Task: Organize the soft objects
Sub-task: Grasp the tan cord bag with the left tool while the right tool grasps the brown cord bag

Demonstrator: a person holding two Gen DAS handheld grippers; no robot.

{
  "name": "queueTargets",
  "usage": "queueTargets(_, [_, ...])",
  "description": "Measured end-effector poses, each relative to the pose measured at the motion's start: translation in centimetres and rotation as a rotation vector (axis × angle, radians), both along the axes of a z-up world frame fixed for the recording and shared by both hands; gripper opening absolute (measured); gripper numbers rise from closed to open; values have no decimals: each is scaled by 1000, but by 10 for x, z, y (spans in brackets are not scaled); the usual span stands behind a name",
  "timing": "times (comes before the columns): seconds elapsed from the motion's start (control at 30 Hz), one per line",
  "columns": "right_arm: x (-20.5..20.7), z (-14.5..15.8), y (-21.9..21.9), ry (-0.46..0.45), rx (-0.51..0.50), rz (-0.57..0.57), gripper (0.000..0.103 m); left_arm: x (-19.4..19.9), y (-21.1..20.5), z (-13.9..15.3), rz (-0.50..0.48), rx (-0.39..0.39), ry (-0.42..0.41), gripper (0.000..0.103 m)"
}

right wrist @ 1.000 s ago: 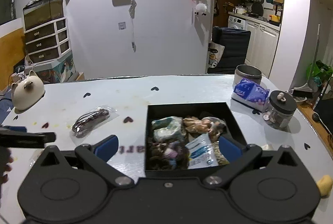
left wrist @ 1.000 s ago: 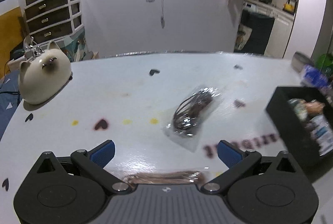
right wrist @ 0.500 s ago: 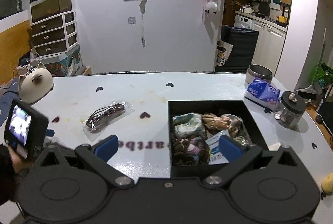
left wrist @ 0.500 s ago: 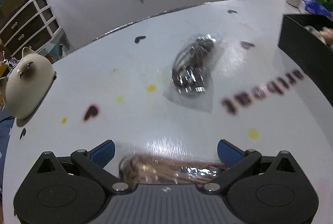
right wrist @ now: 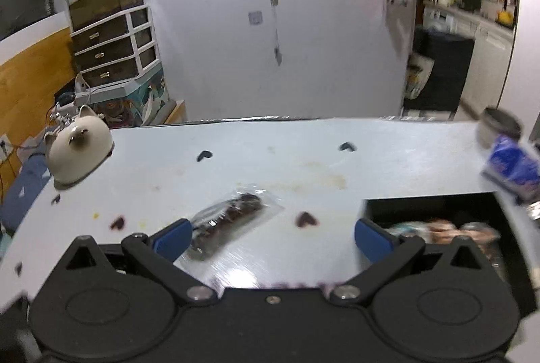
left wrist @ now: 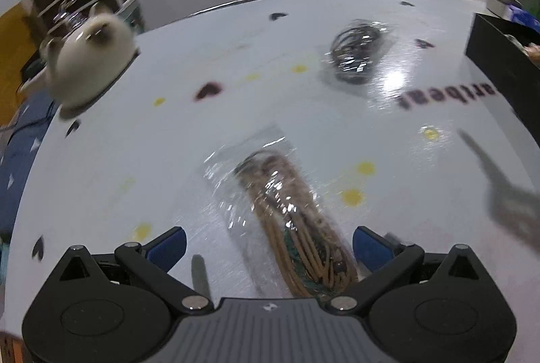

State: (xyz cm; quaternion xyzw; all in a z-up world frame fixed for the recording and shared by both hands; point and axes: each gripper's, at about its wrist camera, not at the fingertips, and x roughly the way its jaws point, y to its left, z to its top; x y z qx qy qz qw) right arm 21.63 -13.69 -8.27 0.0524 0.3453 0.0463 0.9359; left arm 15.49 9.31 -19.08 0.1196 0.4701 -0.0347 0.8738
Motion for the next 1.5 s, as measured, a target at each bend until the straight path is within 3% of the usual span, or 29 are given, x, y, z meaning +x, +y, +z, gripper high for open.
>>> queueTargets(0.3, [90,-50,59,172,99,-97,103,-11,28,1,60,-93,29,103])
queueTargets(0.43, [114,-75,87,183,12,-110,103,-14,29,2,47,-159,33,103])
queueTargets(0.6, [111,-97,93,218,-108,-70,103,-8,25,3,26,-189,31,103])
queueTargets(0.83, [78,-94,50,233,-147,-62,103,12,27,6,54,-281,45,88])
queueTargets(0.9, [76,-91,42,213,-122,-39,103,16,27,7,71,-291,56,88])
queueTargets(1.0, [82,-86,49,161,-169,51,101,17,25,8,95,-289,68,87])
queueTargets(1.1, [91,-83,61,119,-204,156,93,19,21,8,101,-263,72,87])
queueTargets(1.2, [104,-86,71,147,-224,217,77,20,20,9,108,-243,69,83])
queueTargets(1.33, [110,-90,72,200,-206,230,48,21,27,13,140,-249,48,59])
queueTargets(1.5, [92,-89,68,216,-183,232,40,21,34,14,154,-282,44,46])
